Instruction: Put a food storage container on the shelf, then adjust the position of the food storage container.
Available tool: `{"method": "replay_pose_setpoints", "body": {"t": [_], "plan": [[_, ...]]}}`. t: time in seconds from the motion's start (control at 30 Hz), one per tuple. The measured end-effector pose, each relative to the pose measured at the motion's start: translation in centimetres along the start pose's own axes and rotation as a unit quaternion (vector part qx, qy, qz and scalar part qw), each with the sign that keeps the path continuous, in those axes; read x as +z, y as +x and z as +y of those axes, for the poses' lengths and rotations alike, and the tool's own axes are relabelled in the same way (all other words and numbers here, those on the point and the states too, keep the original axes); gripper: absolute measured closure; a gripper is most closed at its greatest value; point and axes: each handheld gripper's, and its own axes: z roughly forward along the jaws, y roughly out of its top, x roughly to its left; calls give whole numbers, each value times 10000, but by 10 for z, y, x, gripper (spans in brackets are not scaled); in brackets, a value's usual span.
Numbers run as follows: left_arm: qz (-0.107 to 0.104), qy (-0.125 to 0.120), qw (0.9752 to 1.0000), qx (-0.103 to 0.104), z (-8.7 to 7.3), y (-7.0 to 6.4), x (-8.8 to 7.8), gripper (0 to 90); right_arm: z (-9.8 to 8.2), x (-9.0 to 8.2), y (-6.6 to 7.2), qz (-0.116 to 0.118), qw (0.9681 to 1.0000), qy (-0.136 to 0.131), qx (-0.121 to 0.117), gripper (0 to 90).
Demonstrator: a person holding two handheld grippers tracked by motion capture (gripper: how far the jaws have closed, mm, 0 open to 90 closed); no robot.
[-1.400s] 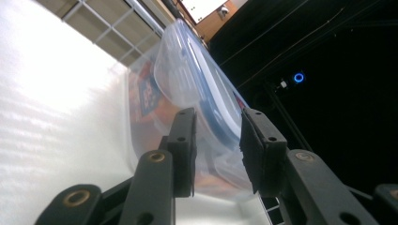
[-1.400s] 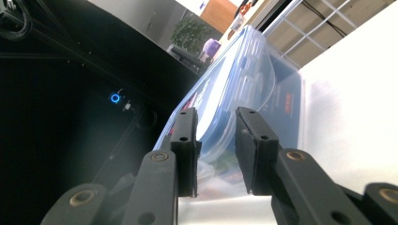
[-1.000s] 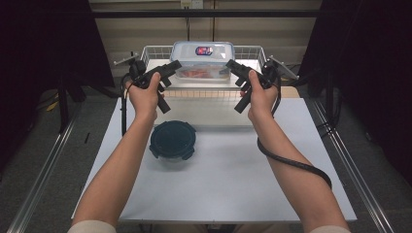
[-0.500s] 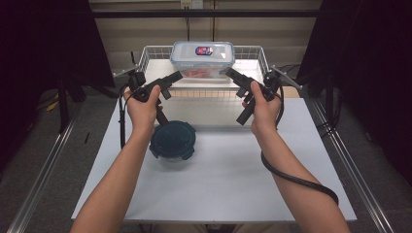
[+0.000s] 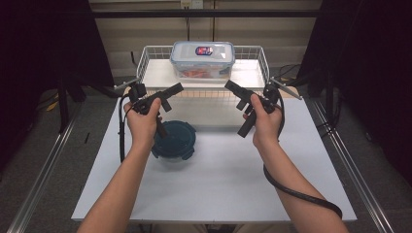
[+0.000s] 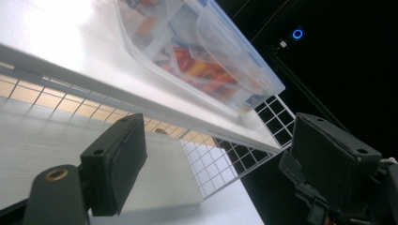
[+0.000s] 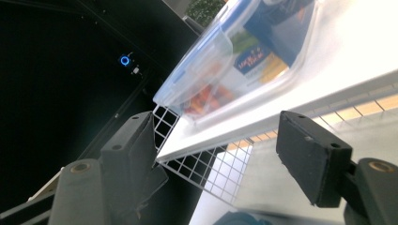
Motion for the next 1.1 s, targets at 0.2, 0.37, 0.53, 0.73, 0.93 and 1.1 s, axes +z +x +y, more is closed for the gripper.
{"method": "replay_pose_setpoints", "body": {"t": [0.2, 0.37, 0.53, 0.73, 0.93, 1.1], "plan": [[76, 79, 9999, 4, -7, 4, -4, 142, -11, -4, -1, 6, 9999, 150, -58, 270], [181, 143, 9997, -12, -11, 12, -14, 127, -19, -9, -4, -19, 9996, 263, -120, 260], [258, 277, 9993, 8, -17, 22, -20, 114, -25, -15, -9, -36, 9993, 336, -139, 255], [421, 387, 9984, -12, -24, 32, -26, 87, -32, -20, -17, -49, 9988, 452, -172, 250], [377, 540, 9978, -65, -30, 40, -30, 59, -38, -26, -24, -47, 9983, 517, -248, 245], [471, 700, 9964, 22, -35, 49, -36, 36, -44, -33, -34, -15, 9979, 603, -244, 242]]}}
